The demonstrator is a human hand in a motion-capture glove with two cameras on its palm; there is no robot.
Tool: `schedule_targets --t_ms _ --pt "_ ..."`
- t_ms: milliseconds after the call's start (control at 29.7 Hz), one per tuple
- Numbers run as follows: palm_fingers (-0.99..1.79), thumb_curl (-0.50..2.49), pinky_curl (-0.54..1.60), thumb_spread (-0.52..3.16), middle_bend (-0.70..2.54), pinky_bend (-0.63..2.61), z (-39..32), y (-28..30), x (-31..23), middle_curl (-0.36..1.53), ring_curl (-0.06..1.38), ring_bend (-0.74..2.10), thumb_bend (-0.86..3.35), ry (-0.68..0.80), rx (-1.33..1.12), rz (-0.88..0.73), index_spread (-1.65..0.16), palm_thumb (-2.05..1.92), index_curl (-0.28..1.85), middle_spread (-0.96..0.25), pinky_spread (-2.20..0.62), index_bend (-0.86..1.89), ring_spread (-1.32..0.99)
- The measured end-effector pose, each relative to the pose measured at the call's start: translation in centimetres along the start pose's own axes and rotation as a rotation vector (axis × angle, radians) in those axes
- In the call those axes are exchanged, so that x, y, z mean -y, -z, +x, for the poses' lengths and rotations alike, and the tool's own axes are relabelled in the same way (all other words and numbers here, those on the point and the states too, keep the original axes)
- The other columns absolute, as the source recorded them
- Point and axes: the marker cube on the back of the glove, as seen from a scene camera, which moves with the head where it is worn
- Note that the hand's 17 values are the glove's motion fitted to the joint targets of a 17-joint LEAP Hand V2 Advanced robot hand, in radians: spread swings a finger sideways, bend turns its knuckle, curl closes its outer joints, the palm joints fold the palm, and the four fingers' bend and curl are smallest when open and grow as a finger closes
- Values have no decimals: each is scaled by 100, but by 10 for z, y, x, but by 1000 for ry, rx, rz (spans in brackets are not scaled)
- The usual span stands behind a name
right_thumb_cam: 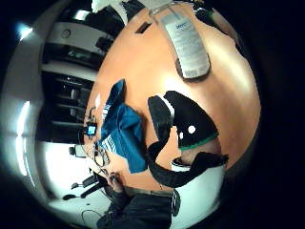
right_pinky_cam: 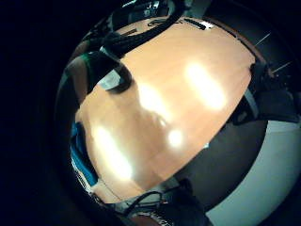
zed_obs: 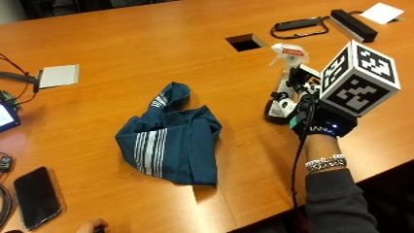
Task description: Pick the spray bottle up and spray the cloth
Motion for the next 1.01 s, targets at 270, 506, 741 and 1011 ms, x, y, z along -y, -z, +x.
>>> schedule_targets --t_ms 270,506,741,1011 --pt "52 26 32 121 17 48 13 -31 15 26 30 45 6 -134 270 137 -33 61 27 0 19 14 -5" --pt "62 31 30 119 22 39 11 -38 38 29 30 44 10 -209 556 223 -31 76 29 -1 19 17 -6" --pt "97 36 26 111 38 21 3 -42 41 36 30 41 13 -238 721 297 -29 90 32 -10 13 21 -10" --pt "120 39 31 104 40 27 0 -50 40 41 37 47 7 -167 755 476 -28 92 37 -16 -6 17 -15"
